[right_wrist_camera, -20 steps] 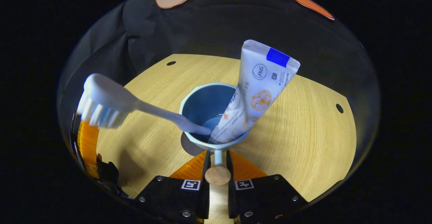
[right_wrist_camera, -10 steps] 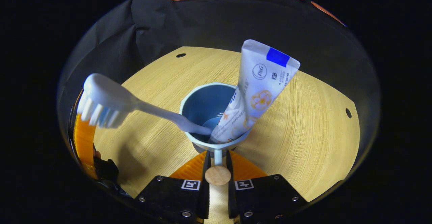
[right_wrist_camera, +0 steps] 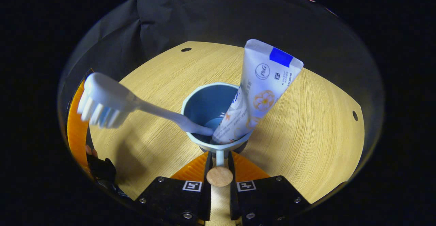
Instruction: Put the toothbrush and toothpaste on the desktop into the cup, then pick up the cup and place it on the coaster on the desktop.
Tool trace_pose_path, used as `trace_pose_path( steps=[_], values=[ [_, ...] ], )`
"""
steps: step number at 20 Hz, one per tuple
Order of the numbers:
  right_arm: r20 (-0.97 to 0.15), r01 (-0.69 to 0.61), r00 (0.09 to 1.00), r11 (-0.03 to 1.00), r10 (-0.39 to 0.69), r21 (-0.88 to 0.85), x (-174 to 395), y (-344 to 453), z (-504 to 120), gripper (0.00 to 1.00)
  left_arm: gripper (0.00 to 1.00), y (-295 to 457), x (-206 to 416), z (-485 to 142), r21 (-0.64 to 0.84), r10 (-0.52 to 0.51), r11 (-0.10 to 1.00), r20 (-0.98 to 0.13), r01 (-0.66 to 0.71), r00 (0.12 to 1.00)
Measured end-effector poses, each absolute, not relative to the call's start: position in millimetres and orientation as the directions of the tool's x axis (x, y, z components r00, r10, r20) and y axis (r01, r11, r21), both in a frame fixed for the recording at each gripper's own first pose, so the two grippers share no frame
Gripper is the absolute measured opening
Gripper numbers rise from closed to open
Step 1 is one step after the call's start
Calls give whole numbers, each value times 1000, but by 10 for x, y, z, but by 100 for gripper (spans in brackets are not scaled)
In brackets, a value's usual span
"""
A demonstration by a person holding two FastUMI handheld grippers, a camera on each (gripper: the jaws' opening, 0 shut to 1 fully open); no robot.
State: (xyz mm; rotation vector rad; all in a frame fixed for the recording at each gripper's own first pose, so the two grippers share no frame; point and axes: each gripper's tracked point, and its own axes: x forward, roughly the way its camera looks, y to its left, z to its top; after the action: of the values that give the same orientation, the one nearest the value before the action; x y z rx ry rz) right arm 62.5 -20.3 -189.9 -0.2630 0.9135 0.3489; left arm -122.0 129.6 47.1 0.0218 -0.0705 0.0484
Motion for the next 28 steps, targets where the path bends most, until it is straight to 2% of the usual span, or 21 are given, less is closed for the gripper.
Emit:
trace_pose_path(
  steps=[7, 8, 10, 12, 21, 24, 28],
  values=[
    [-742, -410, 630, 910, 229, -67, 661, -235, -1757, 31, 98, 1231, -1171, 483, 19, 42, 999, 62, -44, 997],
    [-729, -410, 641, 910, 240, -60, 659, -239, -1724, 37, 98, 1218, -1163, 491, 20, 42, 999, 63, -43, 997],
    [-691, -407, 675, 911, 258, -58, 672, -257, -1635, 37, 100, 1198, -1167, 530, 26, 42, 999, 65, -44, 997],
    [-661, -404, 699, 914, 274, -49, 661, -254, -1582, 47, 98, 1149, -1153, 552, 35, 38, 999, 69, -41, 997],
    [-498, -385, 804, 923, 325, -20, 681, -277, -1371, 59, 100, 953, -1147, 602, 20, 23, 1000, 47, -24, 999],
    [-426, -358, 853, 932, 303, -54, 686, -419, -1204, 70, 100, 835, -1116, 563, 52, -9, 999, 26, 8, 1000],
    [-302, -238, 933, 966, 198, -99, 735, -780, -928, 77, 100, 761, -1086, 592, 68, -20, 997, 27, 18, 999]
  ],
)
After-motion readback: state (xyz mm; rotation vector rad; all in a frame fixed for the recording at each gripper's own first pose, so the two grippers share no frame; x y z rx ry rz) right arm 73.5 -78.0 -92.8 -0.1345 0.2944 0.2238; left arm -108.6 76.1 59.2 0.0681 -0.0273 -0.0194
